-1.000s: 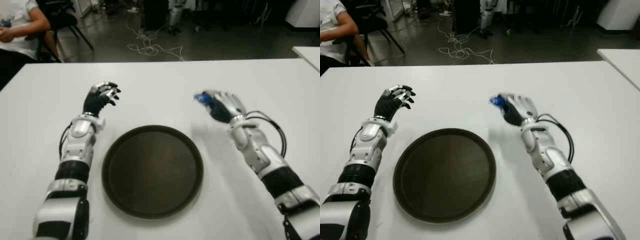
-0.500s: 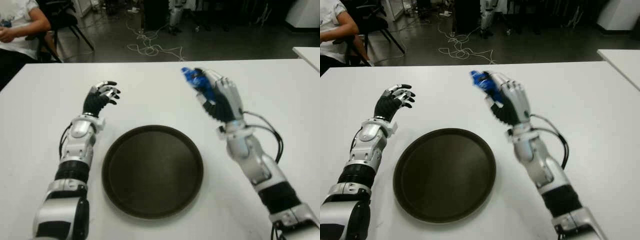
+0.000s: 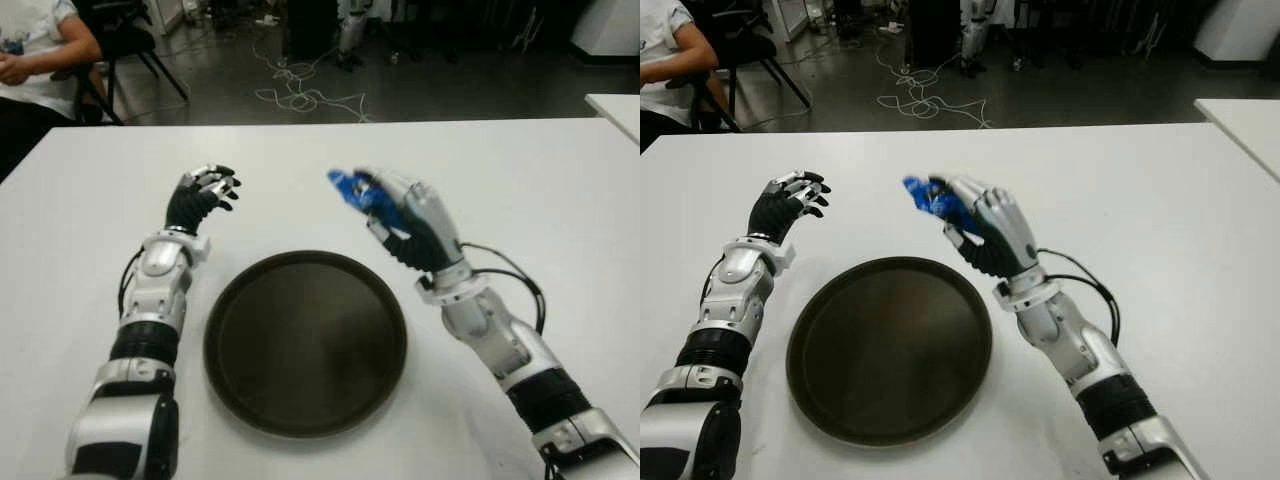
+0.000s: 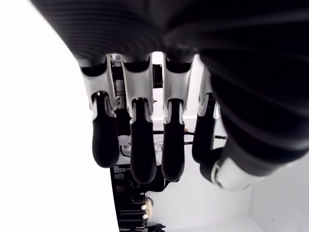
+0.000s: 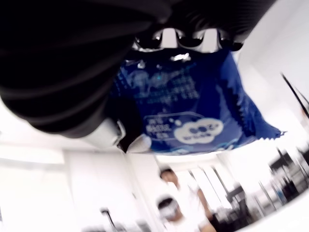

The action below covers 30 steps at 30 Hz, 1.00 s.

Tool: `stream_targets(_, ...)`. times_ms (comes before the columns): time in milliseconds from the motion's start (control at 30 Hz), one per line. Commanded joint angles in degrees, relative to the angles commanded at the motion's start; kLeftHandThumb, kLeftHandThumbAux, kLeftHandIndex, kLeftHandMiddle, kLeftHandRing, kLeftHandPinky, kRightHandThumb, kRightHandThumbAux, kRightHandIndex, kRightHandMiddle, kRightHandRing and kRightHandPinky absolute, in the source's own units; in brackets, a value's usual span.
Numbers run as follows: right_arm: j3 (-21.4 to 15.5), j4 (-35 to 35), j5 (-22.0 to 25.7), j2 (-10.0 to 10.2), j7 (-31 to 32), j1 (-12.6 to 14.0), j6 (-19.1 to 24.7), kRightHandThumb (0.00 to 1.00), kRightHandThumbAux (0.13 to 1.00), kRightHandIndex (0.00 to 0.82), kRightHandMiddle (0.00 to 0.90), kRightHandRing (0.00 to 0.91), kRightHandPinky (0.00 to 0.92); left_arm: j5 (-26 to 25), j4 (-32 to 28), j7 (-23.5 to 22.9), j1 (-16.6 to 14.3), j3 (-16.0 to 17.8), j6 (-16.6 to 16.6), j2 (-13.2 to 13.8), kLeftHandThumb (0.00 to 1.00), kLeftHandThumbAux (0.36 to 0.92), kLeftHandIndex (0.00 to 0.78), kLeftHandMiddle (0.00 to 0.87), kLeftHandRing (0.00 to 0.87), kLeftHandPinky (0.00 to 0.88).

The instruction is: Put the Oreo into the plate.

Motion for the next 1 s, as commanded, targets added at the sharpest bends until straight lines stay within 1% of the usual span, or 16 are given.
stream_targets(133, 1.6, -0.6, 0.7, -1.1, 5.2, 0.6, -0.7, 0.853, 0.675, 0.403, 0.53, 0.831, 0.816, 0.3, -0.3, 0.1, 0.1, -0.2, -0.1, 0.1, 0.834, 0.673, 0.419, 0.467, 0.504, 0.566)
stream_targets(267, 2.3, -1.1, 2.1, -1.6, 9.6, 1.0, -1.3, 0.853, 0.675, 0.404, 0.535, 0.831, 0.819, 0.4, -0.6, 0.2, 0.3, -0.3, -0.1, 0.0, 0.834, 0.673, 0.419, 0.467, 0.504, 0.567)
stream_targets(367, 2.8, -0.4, 6.2, -2.3, 15.9, 0.5, -2.9, 0.853, 0.674, 0.407, 0.541, 0.823, 0.81, 0.2, -0.9, 0.2, 0.4, -0.2, -0.1, -0.3, 0.833, 0.673, 0.419, 0.467, 0.503, 0.565)
stream_targets(500, 2.7, -0.7, 9.6, -2.9, 21.4, 0.3, -3.7, 0.852, 0.673, 0.412, 0.549, 0.812, 0.799, 0.0, -1.3, 0.3, 0.6, -0.1, 0.1, -0.4, 0.833, 0.673, 0.419, 0.467, 0.501, 0.56)
stream_targets(533, 2.5, -0.8, 10.2, -2.9, 22.3, 0.3, -3.9, 0.851, 0.673, 0.414, 0.552, 0.808, 0.797, 0.0, -1.4, 0.4, 0.6, -0.1, 0.1, -0.4, 0.827, 0.679, 0.392, 0.478, 0.5, 0.556)
stream_targets(667, 2.1, -1.0, 13.2, -3.2, 26.6, 0.2, -4.8, 0.849, 0.672, 0.42, 0.56, 0.801, 0.791, 0.1, -1.5, 0.5, 0.7, -0.1, 0.1, -0.5, 0.82, 0.687, 0.36, 0.493, 0.498, 0.558)
stream_targets(700, 2.1, -1.2, 14.3, -3.4, 27.9, 0.2, -4.8, 0.783, 0.691, 0.43, 0.679, 0.802, 0.789, 0.1, -1.4, 0.5, 0.7, -0.1, 0.1, -0.5, 0.826, 0.68, 0.389, 0.481, 0.501, 0.562)
stream_targets(800, 2.1, -1.4, 18.7, -3.5, 32.6, 0.0, -5.2, 0.73, 0.707, 0.434, 0.745, 0.785, 0.768, 0.1, -1.0, 0.7, 0.5, -0.1, 0.1, -0.5, 0.831, 0.675, 0.409, 0.472, 0.504, 0.557)
stream_targets(900, 2.0, -1.5, 21.5, -3.6, 35.9, -0.1, -5.4, 0.708, 0.714, 0.434, 0.726, 0.744, 0.731, 0.3, -0.9, 0.8, 0.5, -0.1, 0.0, -0.5, 0.832, 0.673, 0.415, 0.469, 0.506, 0.557)
stream_targets(933, 2.0, -1.6, 22.3, -3.6, 37.0, -0.2, -5.3, 0.699, 0.718, 0.431, 0.661, 0.675, 0.654, 0.3, -0.9, 0.8, 0.5, -0.2, 0.0, -0.4, 0.832, 0.673, 0.416, 0.467, 0.506, 0.557)
stream_targets(967, 2.1, -1.9, 23.4, -3.9, 38.8, -0.3, -5.0, 0.696, 0.72, 0.429, 0.638, 0.65, 0.626, 0.4, -0.9, 0.8, 0.5, -0.2, 0.0, -0.4, 0.832, 0.673, 0.417, 0.467, 0.506, 0.556)
stream_targets(1000, 2.2, -2.1, 24.2, -4.0, 40.1, -0.3, -4.8, 0.685, 0.725, 0.422, 0.537, 0.533, 0.468, 0.4, -0.9, 0.8, 0.5, -0.3, 0.0, -0.4, 0.832, 0.673, 0.418, 0.465, 0.504, 0.556)
